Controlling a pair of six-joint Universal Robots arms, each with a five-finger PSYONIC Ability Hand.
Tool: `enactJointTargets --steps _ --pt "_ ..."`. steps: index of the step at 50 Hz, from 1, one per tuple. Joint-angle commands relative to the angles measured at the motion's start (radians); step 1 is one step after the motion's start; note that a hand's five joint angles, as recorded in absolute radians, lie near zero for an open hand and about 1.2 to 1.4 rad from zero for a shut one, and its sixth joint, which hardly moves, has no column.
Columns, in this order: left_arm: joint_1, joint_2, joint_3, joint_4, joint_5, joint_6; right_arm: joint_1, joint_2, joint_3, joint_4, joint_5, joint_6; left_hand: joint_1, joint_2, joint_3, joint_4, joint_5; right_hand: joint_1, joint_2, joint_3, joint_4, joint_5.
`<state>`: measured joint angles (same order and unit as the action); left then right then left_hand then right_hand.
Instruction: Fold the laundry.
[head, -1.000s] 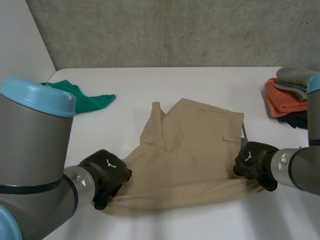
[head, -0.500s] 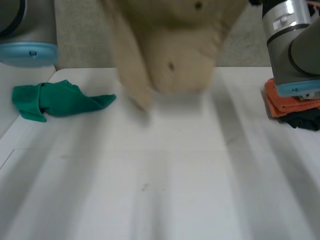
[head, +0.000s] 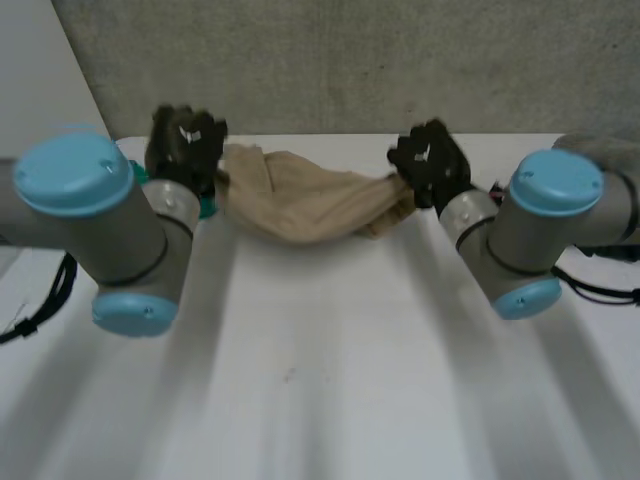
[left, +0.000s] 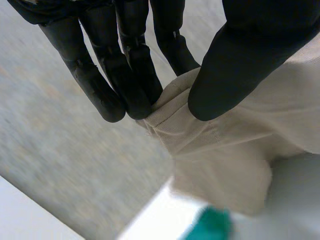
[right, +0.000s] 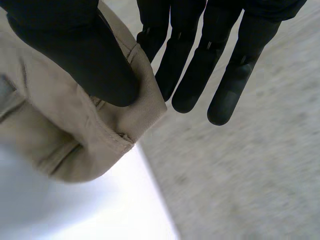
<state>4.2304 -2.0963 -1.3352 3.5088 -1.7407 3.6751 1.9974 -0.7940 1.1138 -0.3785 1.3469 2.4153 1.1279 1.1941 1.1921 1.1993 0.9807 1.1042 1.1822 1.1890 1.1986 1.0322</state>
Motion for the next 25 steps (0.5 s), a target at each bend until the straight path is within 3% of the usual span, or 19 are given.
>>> enactJointTargets --steps 1,14,19,25 --pt "-0.003 0.015 -0.053 -0.048 -0.037 0.013 -0.002 0.002 0.031 0.139 0.034 -0.127 0.268 0.202 0.204 0.197 0.241 0.292 0.214 0.207 0.198 0.19" --pt "-0.079 0.346 -0.24 -0.571 -0.056 0.031 -0.035 -0.347 0.228 0.689 0.069 -0.222 0.268 0.202 0.204 0.197 0.241 0.292 0.214 0.207 0.198 0.19" --pt "-0.102 0.392 -0.326 -0.798 -0.04 0.078 -0.08 -0.427 0.378 0.947 0.067 -0.388 0.268 0.202 0.204 0.197 0.241 0.292 0.214 0.207 0.198 0.19" --pt "-0.119 0.389 -0.326 -0.843 -0.01 0.095 -0.077 -0.455 0.445 0.9 0.067 -0.459 0.268 0.202 0.204 0.197 0.241 0.292 0.214 0.207 0.198 0.19"
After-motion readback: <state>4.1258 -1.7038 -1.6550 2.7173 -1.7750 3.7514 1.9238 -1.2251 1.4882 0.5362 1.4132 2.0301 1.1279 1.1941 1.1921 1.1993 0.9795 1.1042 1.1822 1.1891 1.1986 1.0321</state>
